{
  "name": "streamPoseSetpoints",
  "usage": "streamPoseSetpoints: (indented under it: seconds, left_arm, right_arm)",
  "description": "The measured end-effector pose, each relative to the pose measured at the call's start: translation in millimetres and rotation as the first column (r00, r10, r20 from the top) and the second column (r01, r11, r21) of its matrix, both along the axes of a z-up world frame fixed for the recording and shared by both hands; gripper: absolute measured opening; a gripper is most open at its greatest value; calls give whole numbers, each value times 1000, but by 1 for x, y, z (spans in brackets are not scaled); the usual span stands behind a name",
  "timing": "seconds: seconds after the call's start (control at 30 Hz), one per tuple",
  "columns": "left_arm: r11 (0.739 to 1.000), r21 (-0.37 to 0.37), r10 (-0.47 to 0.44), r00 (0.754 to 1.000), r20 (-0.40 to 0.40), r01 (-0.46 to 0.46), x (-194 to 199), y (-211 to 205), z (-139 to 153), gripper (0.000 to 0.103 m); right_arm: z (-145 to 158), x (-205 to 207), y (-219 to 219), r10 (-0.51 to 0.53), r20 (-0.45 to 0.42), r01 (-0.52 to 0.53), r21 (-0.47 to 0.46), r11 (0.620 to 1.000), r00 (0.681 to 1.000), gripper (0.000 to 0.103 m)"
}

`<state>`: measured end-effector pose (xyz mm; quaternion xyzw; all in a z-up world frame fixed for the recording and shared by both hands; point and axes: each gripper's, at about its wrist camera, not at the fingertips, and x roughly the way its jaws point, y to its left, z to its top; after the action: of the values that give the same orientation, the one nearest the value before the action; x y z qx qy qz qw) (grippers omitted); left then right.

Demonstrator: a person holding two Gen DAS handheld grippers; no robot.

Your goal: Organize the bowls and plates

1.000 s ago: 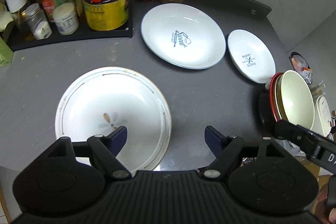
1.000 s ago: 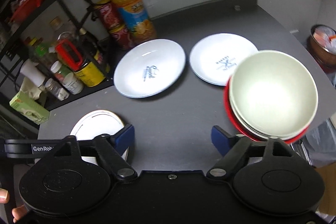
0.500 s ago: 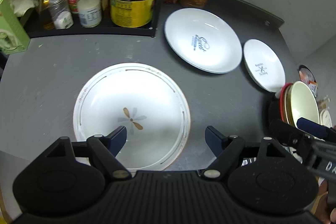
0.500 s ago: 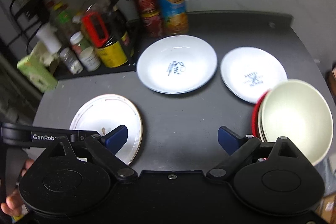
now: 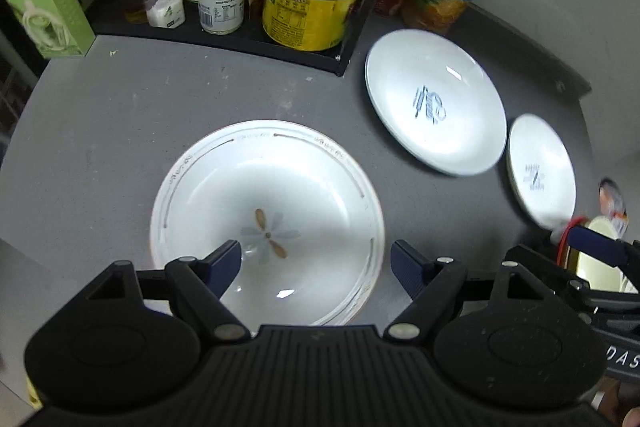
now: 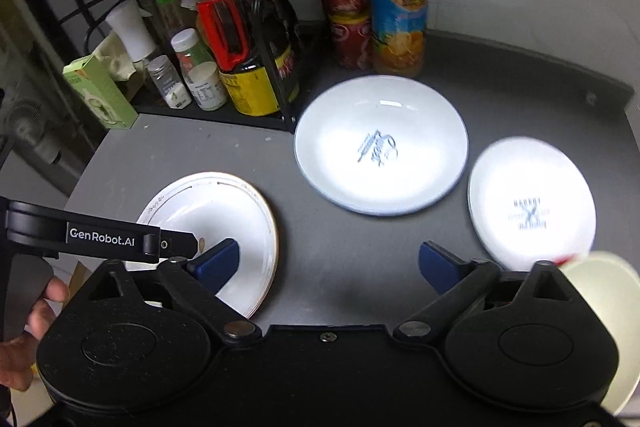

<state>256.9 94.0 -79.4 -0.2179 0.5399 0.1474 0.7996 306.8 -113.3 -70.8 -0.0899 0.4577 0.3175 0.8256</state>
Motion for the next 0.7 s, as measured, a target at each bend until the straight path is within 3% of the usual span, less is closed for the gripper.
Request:
streamPoseSetpoints:
  seconds: [0.37,0.7]
  left_arm:
    - [992,-8,125,992,-3,-125,34,-15,-3,80]
    - [970,-36,242,970,11,-241,68,-27,-24,80]
  right_arm:
    - [-11,61,-13,82,-22,-83,-7,997,996,98]
    - [-30,123,-21,119,-45,-120,-15,993,992,98]
